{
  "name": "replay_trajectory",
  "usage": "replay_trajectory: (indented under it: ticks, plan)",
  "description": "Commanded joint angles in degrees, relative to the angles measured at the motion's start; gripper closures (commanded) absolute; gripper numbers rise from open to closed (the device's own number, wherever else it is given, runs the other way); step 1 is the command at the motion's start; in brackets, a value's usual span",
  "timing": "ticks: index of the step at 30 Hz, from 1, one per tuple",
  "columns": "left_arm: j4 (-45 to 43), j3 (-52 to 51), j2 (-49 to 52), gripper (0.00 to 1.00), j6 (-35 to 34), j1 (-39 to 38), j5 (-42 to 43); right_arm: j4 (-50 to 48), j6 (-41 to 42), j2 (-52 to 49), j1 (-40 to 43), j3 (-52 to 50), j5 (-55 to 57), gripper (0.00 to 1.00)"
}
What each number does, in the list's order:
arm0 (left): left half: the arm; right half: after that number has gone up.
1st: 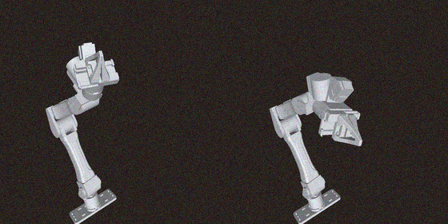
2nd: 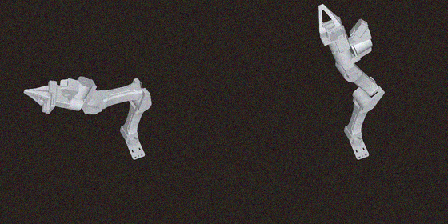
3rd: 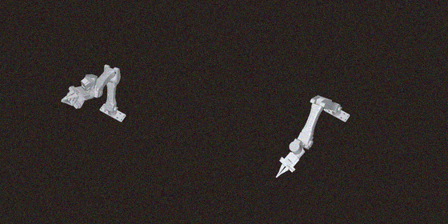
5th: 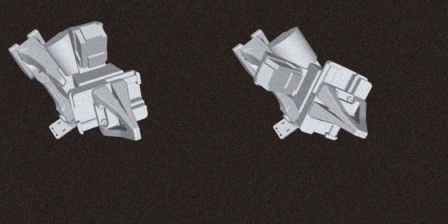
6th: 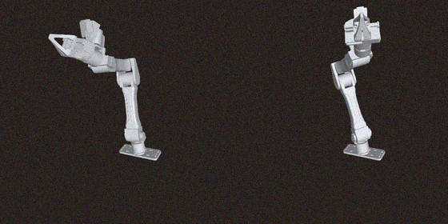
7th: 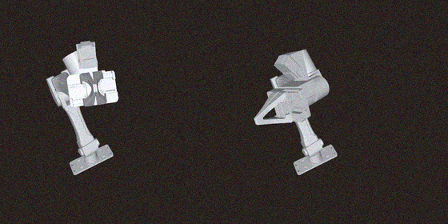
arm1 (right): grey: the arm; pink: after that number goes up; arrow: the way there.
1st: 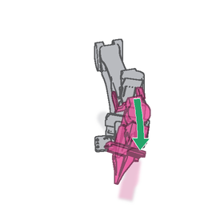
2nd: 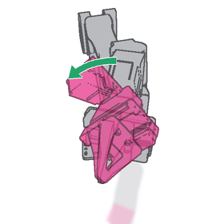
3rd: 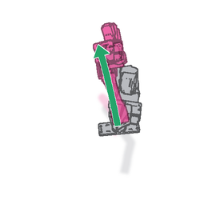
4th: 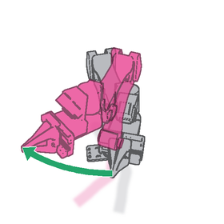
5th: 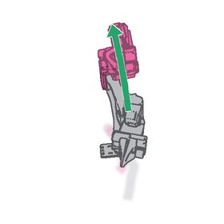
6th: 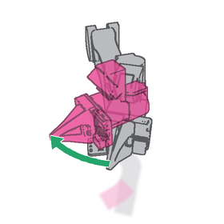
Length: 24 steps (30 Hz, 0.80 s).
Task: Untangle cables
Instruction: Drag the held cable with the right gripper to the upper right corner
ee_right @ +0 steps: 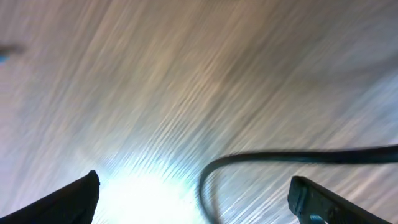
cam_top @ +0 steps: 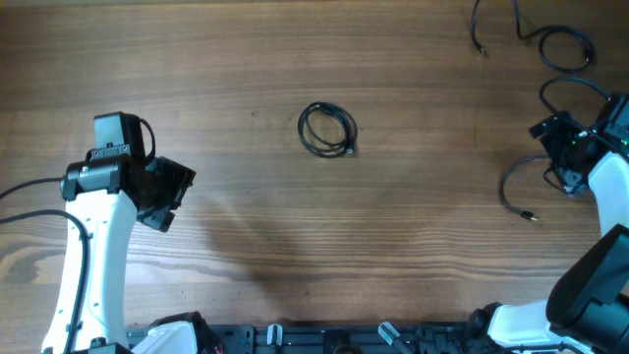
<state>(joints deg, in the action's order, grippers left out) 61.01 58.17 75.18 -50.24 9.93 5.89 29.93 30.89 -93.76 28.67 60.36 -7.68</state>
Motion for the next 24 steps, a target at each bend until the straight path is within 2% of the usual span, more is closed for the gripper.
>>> replay_trajectory:
  ticks: [1, 4, 8, 10, 14, 16, 18, 20, 21, 24]
  plan:
    - [-0.15, -0.22, 0.28, 0.32, 0.28, 0.39, 0.33, 1.25, -1.62, 1.31, -0.33, -1.84, -7.87, 0.00]
    - [-0.17, -0.22, 0.28, 0.32, 0.28, 0.39, 0.31, 1.92, -1.64, 1.27, -1.42, -3.34, -6.75, 0.00]
    - [-0.13, -0.22, 0.28, 0.32, 0.31, 0.39, 0.81, 0.87, 2.34, 0.31, -3.76, -6.32, 3.50, 0.00]
    - [-0.15, -0.22, 0.28, 0.32, 0.31, 0.13, 0.96, -0.55, 3.17, -1.01, -4.35, -6.60, 4.90, 0.03]
    - [-0.68, -0.22, 0.28, 0.32, 0.28, -1.36, 0.94, -5.55, 3.82, -5.27, -4.46, -6.60, 4.90, 0.34]
    - [-1.09, -0.22, 0.28, 0.32, 0.28, -2.27, 0.94, -8.20, 3.85, -7.69, -4.46, -6.60, 4.22, 0.55]
    - [-1.70, -0.22, 0.28, 0.32, 0.31, -3.10, 0.94, -11.04, 3.80, -9.33, -4.46, -6.60, 2.14, 0.67]
    - [-2.23, -0.22, 0.28, 0.32, 0.28, -3.63, 0.94, -13.25, 3.87, -9.77, -4.46, -6.60, 0.46, 0.90]
    - [-2.51, -0.22, 0.28, 0.31, 0.28, -3.85, 0.94, -14.73, 3.93, -9.75, -4.46, -6.58, -0.72, 0.96]
    - [-2.97, -0.22, 0.28, 0.31, 0.31, -4.22, 0.92, -20.44, 8.44, -9.75, -4.44, -4.50, -8.48, 0.96]
